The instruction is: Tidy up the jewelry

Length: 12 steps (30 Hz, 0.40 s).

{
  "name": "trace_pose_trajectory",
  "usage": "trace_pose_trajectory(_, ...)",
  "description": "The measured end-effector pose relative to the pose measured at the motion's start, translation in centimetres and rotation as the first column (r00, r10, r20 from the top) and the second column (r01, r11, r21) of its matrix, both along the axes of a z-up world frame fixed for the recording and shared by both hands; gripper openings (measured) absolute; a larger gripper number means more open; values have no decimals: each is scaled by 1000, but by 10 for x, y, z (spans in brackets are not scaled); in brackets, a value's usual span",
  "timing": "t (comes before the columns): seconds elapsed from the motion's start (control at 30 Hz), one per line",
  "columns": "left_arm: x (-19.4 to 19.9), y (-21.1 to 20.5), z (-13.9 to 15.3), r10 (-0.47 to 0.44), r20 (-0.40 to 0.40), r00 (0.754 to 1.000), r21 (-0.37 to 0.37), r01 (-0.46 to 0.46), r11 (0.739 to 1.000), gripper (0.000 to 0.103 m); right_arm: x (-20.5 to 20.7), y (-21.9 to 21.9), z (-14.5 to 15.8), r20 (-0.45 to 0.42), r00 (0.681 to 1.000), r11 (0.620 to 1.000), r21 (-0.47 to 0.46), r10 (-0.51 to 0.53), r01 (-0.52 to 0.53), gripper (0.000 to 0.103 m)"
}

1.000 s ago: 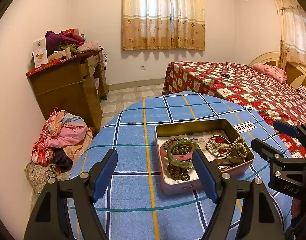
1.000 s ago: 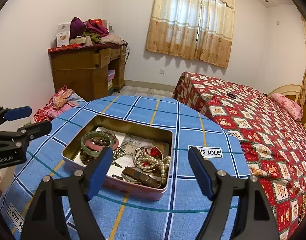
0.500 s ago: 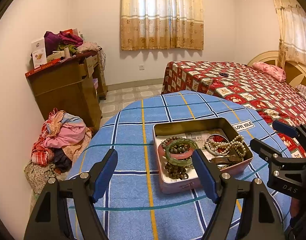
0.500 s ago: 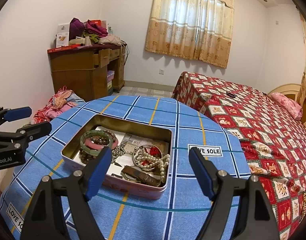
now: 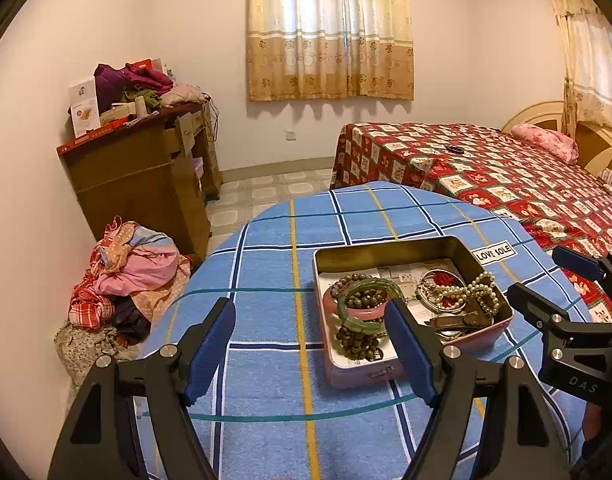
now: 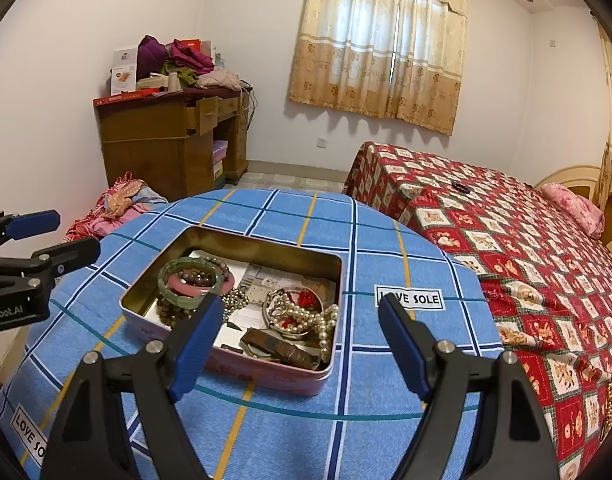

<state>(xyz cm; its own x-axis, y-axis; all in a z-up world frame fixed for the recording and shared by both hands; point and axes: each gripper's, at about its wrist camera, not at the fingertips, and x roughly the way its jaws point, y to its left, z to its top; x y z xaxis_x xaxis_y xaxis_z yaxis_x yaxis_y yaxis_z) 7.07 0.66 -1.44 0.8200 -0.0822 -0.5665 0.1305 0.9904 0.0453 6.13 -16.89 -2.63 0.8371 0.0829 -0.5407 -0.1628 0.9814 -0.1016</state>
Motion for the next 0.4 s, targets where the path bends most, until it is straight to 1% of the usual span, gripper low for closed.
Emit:
trace_pose_trajectory(0.17,0,1,-2,18,6,1000,16,-18,1000,84,0,-1,0,0,1000,1000,1,-1,1,82)
trace_pose_trajectory(0.4,-2,0,-4,-6,6,1000,0,6,1000,84,2,-8,-6,-6,1000,1000,2,-10,10,82)
